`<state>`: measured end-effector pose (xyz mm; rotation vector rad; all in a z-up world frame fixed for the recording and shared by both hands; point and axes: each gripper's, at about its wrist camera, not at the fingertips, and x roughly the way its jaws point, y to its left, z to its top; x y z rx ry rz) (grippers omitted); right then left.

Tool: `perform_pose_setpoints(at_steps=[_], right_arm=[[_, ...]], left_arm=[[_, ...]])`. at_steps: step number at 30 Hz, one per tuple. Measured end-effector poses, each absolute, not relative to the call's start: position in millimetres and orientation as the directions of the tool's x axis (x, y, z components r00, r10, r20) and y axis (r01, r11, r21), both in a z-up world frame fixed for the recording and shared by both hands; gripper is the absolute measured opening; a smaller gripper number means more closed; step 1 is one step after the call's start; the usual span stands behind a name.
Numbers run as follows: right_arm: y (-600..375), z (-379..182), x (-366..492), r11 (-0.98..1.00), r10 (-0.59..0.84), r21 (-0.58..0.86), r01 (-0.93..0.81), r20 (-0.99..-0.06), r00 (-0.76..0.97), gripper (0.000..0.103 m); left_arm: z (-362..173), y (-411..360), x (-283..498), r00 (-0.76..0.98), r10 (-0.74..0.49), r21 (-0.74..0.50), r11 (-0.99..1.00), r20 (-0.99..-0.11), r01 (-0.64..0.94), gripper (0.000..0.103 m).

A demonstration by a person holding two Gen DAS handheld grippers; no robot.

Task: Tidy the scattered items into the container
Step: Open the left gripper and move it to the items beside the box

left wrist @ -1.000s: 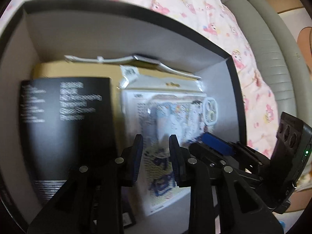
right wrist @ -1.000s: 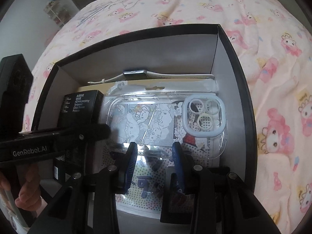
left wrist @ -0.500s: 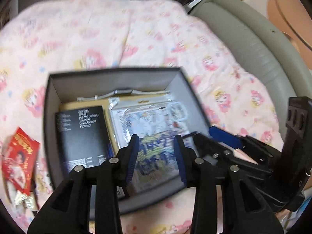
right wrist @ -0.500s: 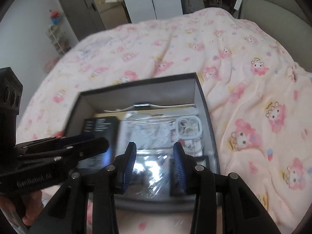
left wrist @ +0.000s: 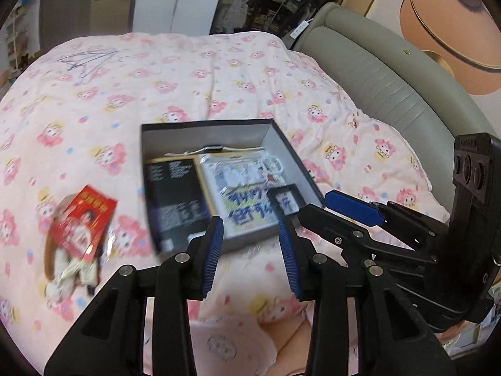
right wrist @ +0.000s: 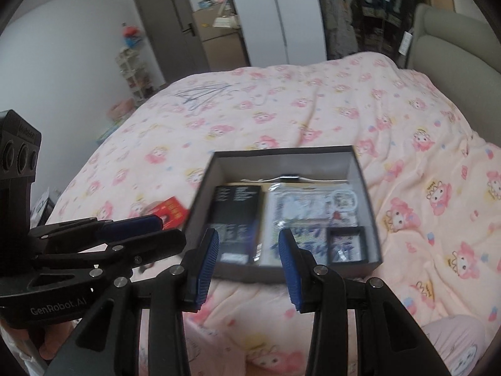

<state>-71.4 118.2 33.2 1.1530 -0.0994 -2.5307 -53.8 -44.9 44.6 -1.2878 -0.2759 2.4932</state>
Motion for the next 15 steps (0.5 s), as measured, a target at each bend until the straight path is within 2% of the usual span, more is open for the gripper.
perform_pose_setpoints(at_steps=[7,15], right_arm=[[76,31,-50,-0.897,-0.422,0.240,0.372,-0.714,-0.558,0.036],[5,15,-44,-0.854,-0.457,0.218,0.473,-0.749,-0.480,0.036]], left_arm=[[46,-83,-15,-0.574,0.340,-0.320,-0.937,-0.745,-0.140,0.037],[21,-149,7,-0.586,0.289,-0.354,-0.935,-0.757,-0.003,0.037]])
